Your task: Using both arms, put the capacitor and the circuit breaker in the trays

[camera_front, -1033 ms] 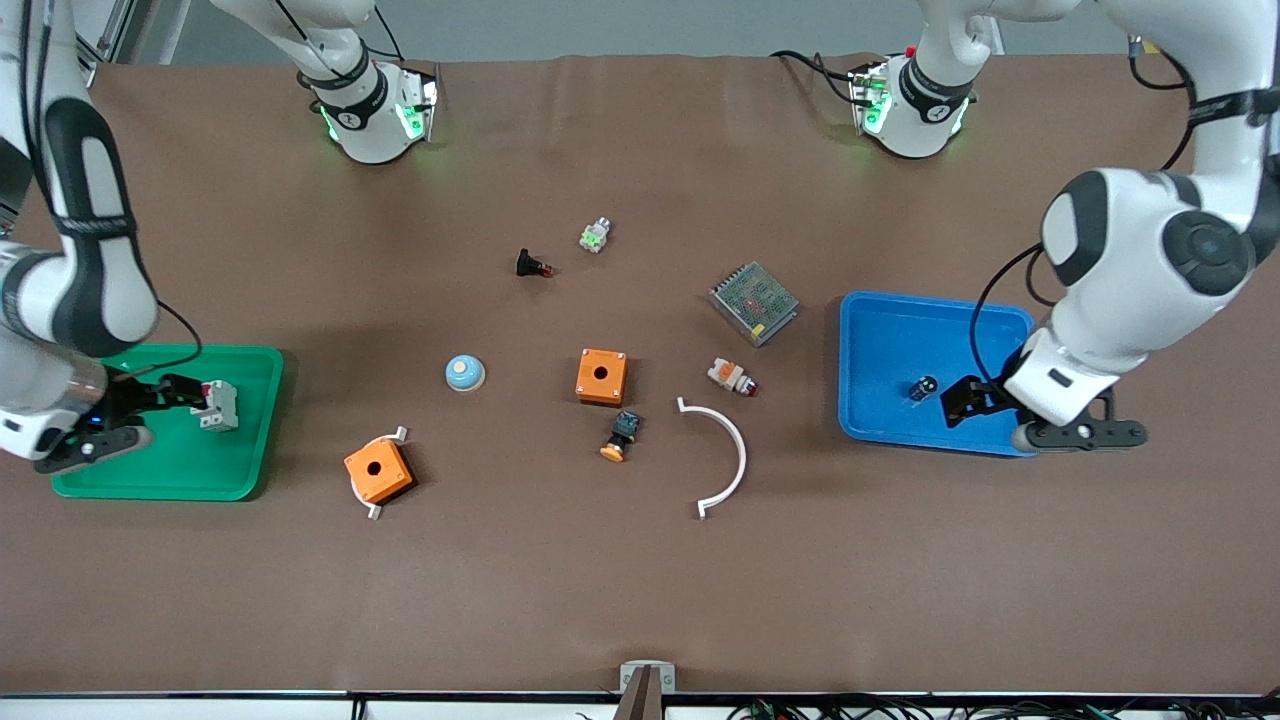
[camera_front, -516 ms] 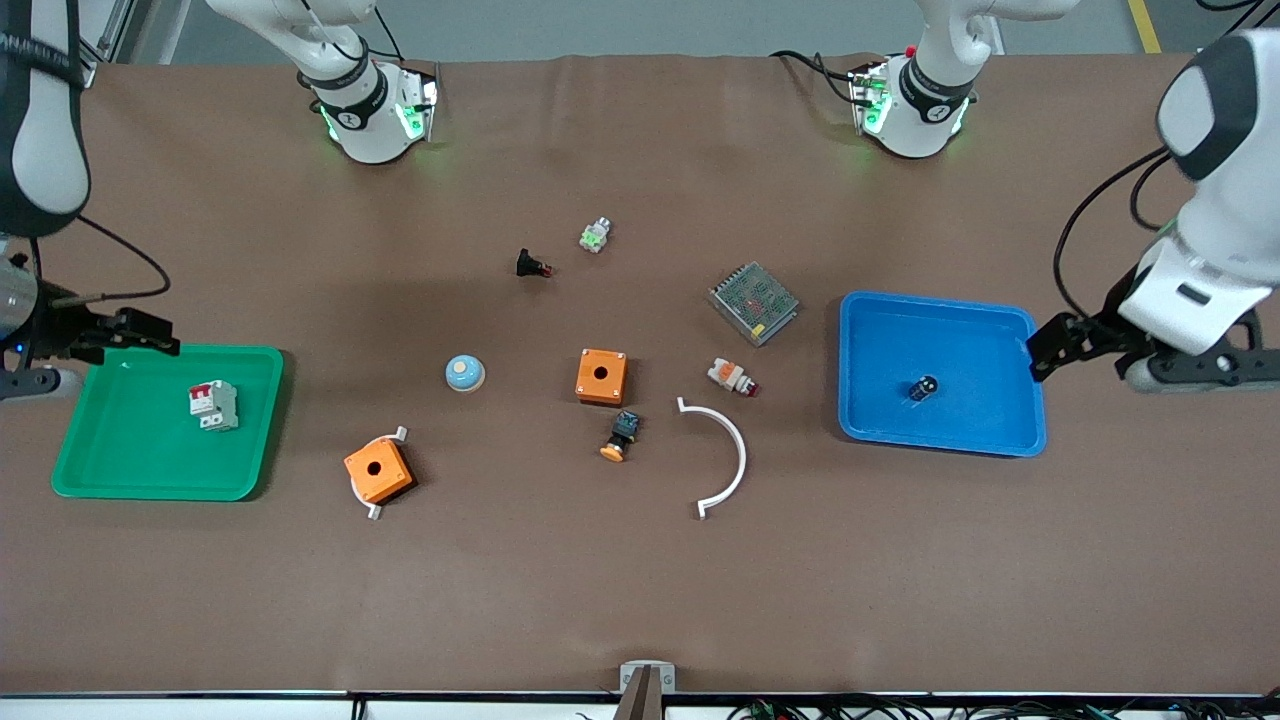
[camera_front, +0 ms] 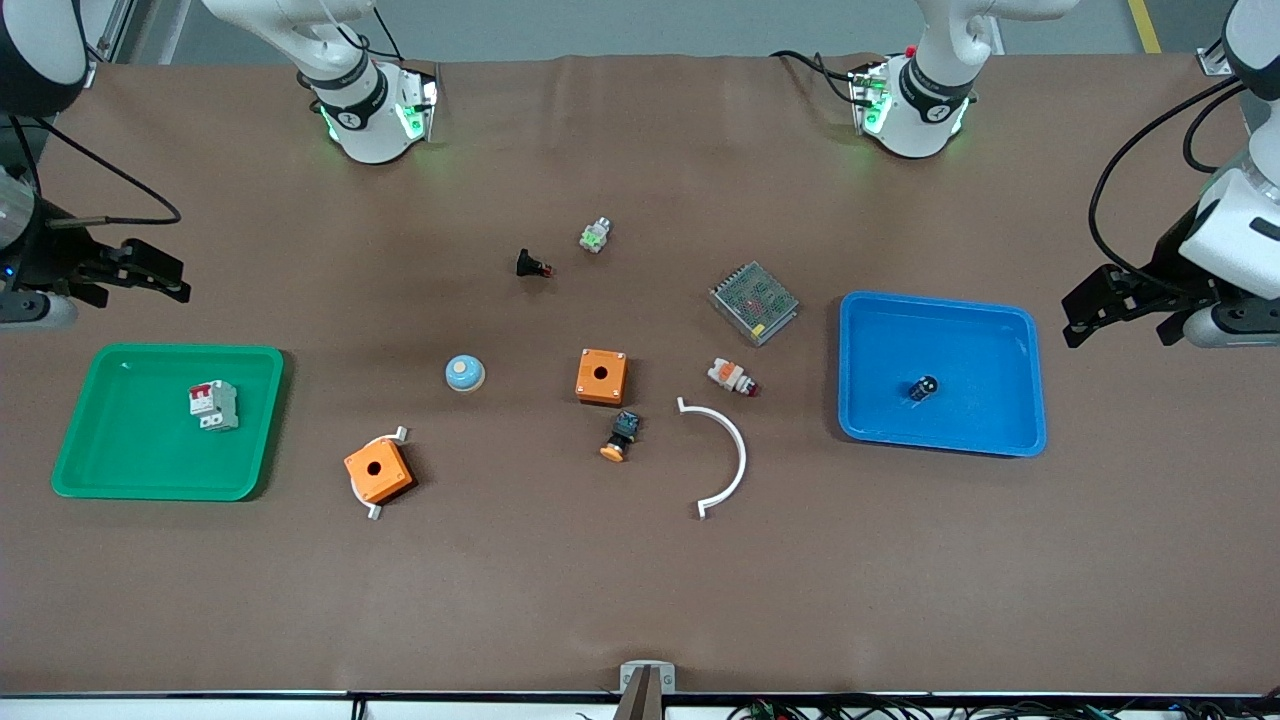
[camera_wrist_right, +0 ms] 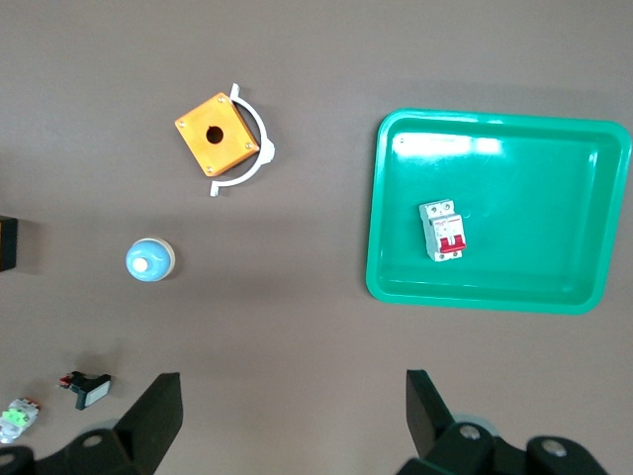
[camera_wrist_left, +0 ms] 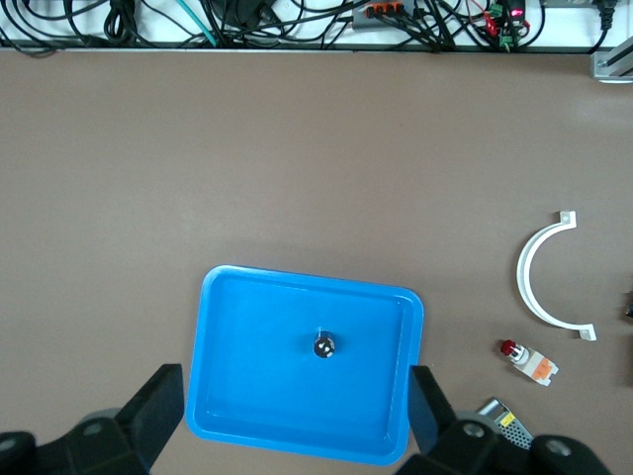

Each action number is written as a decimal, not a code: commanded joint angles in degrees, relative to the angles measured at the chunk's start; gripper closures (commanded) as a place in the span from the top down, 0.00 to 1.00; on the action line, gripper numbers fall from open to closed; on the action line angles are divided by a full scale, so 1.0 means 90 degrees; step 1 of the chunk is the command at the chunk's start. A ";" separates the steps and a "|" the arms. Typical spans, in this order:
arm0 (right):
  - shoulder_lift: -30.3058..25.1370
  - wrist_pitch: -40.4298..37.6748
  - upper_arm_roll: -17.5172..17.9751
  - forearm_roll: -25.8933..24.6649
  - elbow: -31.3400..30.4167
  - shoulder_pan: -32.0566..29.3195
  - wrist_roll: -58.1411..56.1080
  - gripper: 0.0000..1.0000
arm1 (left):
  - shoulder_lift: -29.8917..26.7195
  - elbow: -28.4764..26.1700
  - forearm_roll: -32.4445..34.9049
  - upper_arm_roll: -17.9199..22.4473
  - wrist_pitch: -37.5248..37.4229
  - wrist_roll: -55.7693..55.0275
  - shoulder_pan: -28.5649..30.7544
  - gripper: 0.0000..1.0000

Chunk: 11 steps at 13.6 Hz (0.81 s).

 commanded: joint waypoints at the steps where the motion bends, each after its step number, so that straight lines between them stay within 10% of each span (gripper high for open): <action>1: 0.0073 -0.0201 -0.0038 0.0003 0.0314 0.0056 0.0156 1.00 | 0.0021 0.0176 0.0073 -0.0071 -0.0164 0.0187 0.0106 1.00; 5: -0.0034 -0.0445 -0.0038 0.0003 0.0305 0.0251 0.0516 1.00 | 0.0012 0.0176 0.0122 -0.1222 -0.0164 0.0217 0.1122 1.00; 11: -0.0298 -0.0660 -0.0038 0.0013 0.0266 0.0369 0.0908 1.00 | -0.0349 -0.0009 0.0112 -0.1204 -0.0428 0.0402 0.0927 1.00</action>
